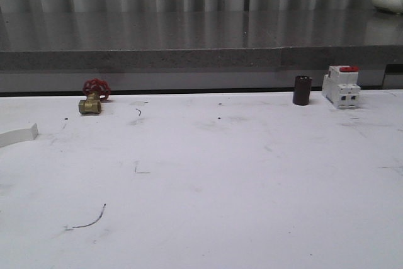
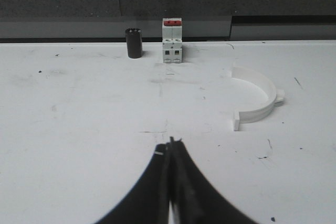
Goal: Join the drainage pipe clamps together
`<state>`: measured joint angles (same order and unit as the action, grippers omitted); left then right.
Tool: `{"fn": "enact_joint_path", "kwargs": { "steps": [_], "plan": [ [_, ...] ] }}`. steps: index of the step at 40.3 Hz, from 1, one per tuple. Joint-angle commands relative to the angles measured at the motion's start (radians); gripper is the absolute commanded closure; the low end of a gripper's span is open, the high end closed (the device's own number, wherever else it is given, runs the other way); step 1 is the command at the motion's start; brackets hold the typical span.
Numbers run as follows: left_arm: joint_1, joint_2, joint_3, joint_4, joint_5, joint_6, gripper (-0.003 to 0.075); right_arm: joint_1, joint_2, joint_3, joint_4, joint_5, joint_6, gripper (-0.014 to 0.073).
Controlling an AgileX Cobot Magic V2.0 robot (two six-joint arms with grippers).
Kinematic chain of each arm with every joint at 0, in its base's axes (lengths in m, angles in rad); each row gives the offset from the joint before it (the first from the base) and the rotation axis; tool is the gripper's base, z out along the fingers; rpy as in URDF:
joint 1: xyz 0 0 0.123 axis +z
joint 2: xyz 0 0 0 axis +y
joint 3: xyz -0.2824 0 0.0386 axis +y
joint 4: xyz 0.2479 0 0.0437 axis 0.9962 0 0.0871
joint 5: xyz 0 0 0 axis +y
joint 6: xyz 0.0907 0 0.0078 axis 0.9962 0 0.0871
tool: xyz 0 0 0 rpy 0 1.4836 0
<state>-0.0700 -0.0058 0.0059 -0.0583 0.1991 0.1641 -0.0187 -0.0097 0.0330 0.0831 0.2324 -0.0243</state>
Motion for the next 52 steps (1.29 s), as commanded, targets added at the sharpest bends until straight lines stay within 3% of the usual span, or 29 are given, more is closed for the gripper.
{"fn": "enact_joint_path", "kwargs": {
  "steps": [1,16,27,30,34,40,45,52],
  "plan": [
    [0.001,-0.019,0.003,0.006,-0.084,-0.008,0.0741,-0.005,-0.018,-0.008,-0.003,-0.082,-0.006,0.0665],
    [0.001,-0.019,0.003,0.004,-0.118,-0.008,0.0741,-0.005,-0.018,-0.009,-0.003,-0.089,-0.006,0.0665],
    [0.001,-0.019,-0.029,0.001,-0.425,-0.008,0.0740,-0.005,-0.017,-0.098,-0.003,-0.097,-0.006,0.0664],
    [0.001,-0.013,-0.089,0.001,-0.386,-0.008,0.0740,-0.005,-0.010,-0.181,-0.003,-0.037,-0.006,0.0662],
    [0.001,0.033,-0.198,0.001,-0.228,-0.008,0.0740,-0.005,0.052,-0.309,-0.003,0.089,-0.006,0.0655],
    [0.001,0.202,-0.337,0.008,-0.038,-0.008,0.0740,-0.005,0.221,-0.455,-0.003,0.124,-0.006,0.0654],
    [0.001,0.333,-0.392,0.008,-0.038,-0.008,0.0741,-0.005,0.356,-0.516,-0.003,0.124,-0.006,0.0654],
    [0.001,0.377,-0.413,0.008,-0.057,-0.008,0.0740,-0.005,0.396,-0.522,-0.003,0.117,-0.006,0.0629]
  ]
}}
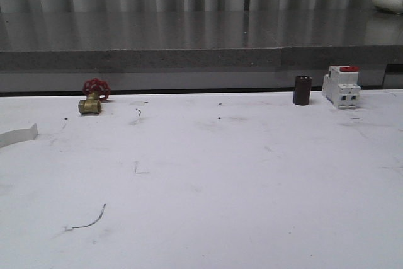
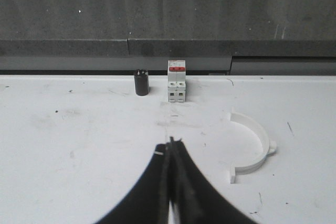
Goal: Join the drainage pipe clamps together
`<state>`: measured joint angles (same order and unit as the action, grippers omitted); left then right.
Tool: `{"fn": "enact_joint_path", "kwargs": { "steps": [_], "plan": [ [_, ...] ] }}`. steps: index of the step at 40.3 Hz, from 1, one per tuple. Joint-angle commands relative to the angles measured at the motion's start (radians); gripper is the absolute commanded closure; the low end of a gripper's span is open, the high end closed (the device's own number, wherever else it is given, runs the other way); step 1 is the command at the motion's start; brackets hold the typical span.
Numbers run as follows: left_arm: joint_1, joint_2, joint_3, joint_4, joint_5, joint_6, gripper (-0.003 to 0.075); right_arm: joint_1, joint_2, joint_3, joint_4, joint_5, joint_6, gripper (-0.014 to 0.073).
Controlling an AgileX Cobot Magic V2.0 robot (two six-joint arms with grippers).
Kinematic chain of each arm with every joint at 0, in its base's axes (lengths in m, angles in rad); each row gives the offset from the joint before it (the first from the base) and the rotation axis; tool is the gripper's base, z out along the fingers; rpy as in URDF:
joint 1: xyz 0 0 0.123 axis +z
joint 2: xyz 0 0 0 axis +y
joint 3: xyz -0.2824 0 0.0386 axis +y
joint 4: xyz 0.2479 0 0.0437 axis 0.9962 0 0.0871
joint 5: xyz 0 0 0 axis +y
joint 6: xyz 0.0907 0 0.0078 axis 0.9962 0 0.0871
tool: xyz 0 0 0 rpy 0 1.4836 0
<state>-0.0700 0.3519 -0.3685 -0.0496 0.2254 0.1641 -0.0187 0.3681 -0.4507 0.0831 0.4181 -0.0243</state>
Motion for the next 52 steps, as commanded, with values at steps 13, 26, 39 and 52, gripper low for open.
{"fn": "enact_joint_path", "kwargs": {
  "steps": [13,26,39,52],
  "plan": [
    [0.001,0.019,-0.038,-0.001,-0.094,-0.008,0.0139,-0.005,0.019,-0.039,-0.015,-0.067,-0.006,0.0029],
    [0.001,0.019,-0.038,-0.016,-0.093,-0.008,0.0030,-0.005,0.019,-0.039,-0.015,-0.068,-0.006,-0.0056],
    [0.034,0.313,-0.193,-0.188,0.050,-0.008,0.0030,-0.005,0.019,-0.039,-0.015,-0.068,-0.006,-0.0056],
    [0.206,0.769,-0.494,-0.194,0.342,0.024,0.0030,-0.005,0.019,-0.039,-0.015,-0.068,-0.006,-0.0056]
  ]
}}
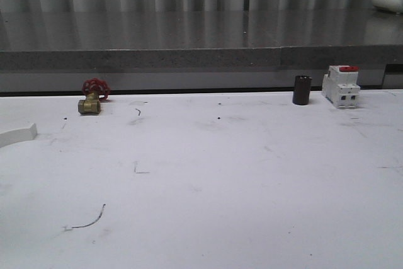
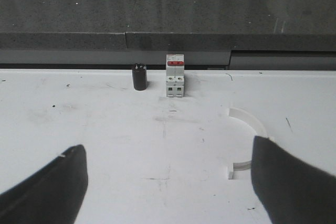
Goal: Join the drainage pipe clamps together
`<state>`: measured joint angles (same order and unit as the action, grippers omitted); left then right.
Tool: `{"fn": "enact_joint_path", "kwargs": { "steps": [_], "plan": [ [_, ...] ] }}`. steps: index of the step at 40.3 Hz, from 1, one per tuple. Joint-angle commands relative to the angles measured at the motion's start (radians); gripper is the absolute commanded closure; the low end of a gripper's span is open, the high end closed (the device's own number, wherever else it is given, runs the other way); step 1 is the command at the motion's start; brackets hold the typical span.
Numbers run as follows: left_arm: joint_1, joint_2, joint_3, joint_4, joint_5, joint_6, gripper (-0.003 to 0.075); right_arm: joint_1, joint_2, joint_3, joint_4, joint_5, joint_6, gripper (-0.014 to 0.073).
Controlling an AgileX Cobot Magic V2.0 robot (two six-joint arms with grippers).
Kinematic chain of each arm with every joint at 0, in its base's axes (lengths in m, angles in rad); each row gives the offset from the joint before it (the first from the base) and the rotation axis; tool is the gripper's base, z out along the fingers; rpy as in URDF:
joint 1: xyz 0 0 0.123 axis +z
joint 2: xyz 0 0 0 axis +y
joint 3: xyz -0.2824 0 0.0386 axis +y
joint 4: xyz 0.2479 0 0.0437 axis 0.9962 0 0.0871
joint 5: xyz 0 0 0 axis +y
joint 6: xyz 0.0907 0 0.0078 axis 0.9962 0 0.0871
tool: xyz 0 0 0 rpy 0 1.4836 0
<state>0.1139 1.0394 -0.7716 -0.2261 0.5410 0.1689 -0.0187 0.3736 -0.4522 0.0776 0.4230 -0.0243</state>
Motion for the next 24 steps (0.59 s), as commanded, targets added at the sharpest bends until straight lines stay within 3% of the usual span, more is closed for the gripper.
{"fn": "enact_joint_path", "kwargs": {
  "steps": [1,24],
  "plan": [
    [0.022,0.108,-0.100,-0.018,0.043,0.025,0.0030,-0.005,0.013,-0.037,-0.010,-0.072,-0.006,-0.0056],
    [-0.025,0.597,-0.355,0.007,0.155,0.076,0.0030,-0.005,0.013,-0.037,-0.010,-0.072,-0.006,-0.0056]
  ]
}}
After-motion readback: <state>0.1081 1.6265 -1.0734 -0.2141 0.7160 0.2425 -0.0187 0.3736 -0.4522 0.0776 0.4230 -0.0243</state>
